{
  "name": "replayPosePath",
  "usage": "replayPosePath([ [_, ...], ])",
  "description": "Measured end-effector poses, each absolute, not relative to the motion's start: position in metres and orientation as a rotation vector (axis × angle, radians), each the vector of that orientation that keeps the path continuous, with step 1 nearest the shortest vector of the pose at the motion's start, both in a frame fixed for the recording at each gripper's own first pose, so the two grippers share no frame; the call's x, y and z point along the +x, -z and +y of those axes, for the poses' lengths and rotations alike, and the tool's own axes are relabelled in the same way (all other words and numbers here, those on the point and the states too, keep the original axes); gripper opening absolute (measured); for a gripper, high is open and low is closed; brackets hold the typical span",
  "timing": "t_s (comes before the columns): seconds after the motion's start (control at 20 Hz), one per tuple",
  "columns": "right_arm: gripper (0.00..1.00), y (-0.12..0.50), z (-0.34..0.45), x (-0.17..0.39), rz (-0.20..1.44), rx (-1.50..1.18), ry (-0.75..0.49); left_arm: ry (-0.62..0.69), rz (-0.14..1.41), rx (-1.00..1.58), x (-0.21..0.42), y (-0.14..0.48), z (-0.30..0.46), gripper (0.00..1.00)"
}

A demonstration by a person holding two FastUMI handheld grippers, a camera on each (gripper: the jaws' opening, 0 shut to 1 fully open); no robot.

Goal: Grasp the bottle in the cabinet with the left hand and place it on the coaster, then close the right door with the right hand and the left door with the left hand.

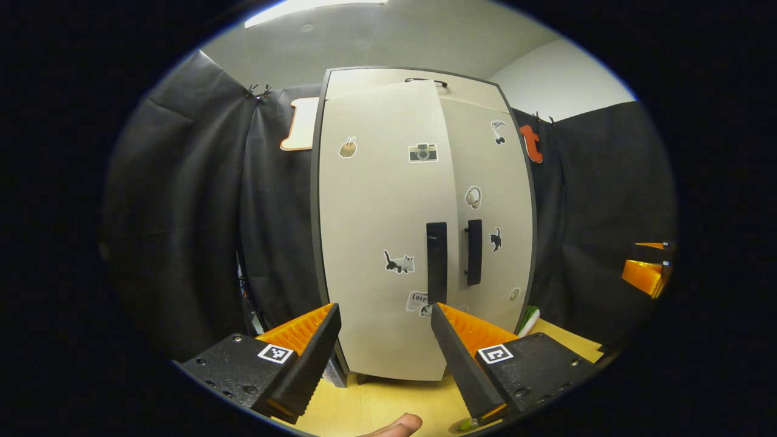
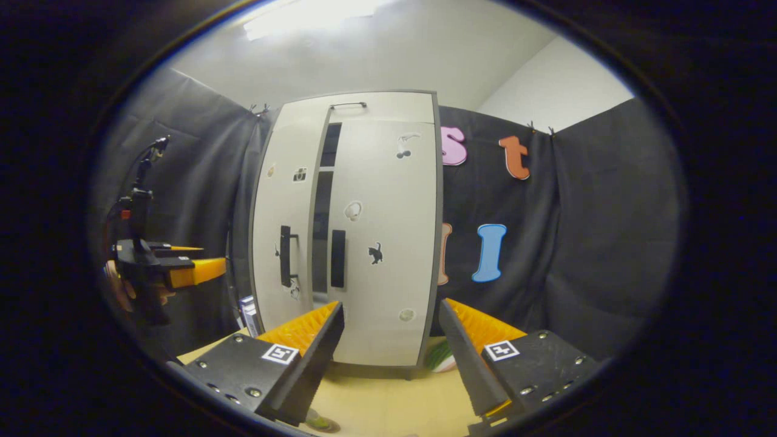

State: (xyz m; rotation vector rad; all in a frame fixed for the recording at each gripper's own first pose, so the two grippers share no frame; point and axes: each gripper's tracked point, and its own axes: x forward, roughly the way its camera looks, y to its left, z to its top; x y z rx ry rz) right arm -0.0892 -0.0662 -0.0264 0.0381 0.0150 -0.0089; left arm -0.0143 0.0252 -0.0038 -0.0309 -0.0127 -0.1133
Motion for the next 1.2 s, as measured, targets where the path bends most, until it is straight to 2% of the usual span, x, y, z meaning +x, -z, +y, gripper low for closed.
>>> replayPosePath([
  [0.05, 0.96, 0.027, -0.064, -0.087, 0.014, 0.042, 0.011, 0.112, -0.011, -0.036, -0.017, 0.006, 0.025, 0.95],
  [0.15, 0.96, 0.028, -0.059, -0.084, 0.021, 0.049, 0.007, 0.115, -0.003, -0.012, -0.022, 0.012, 0.023, 0.91],
  [0.2, 0.96, 0.028, -0.057, -0.082, 0.026, 0.048, 0.007, 0.104, 0.002, 0.005, -0.024, 0.014, 0.027, 0.95],
  [1.0, 0.96, 0.034, -0.053, -0.06, 0.054, 0.079, -0.041, 0.085, 0.027, -0.028, -0.022, 0.012, 0.02, 0.94],
  [1.05, 0.96, 0.035, -0.056, -0.06, 0.058, 0.078, -0.037, 0.087, 0.027, -0.029, -0.022, 0.012, 0.018, 0.91],
  [1.1, 0.96, 0.035, -0.057, -0.059, 0.06, 0.075, -0.035, 0.092, 0.026, -0.026, -0.022, 0.013, 0.016, 0.94],
  [1.2, 0.93, 0.033, -0.055, -0.059, 0.047, 0.067, -0.054, 0.091, 0.023, -0.014, -0.022, 0.014, 0.014, 0.94],
])
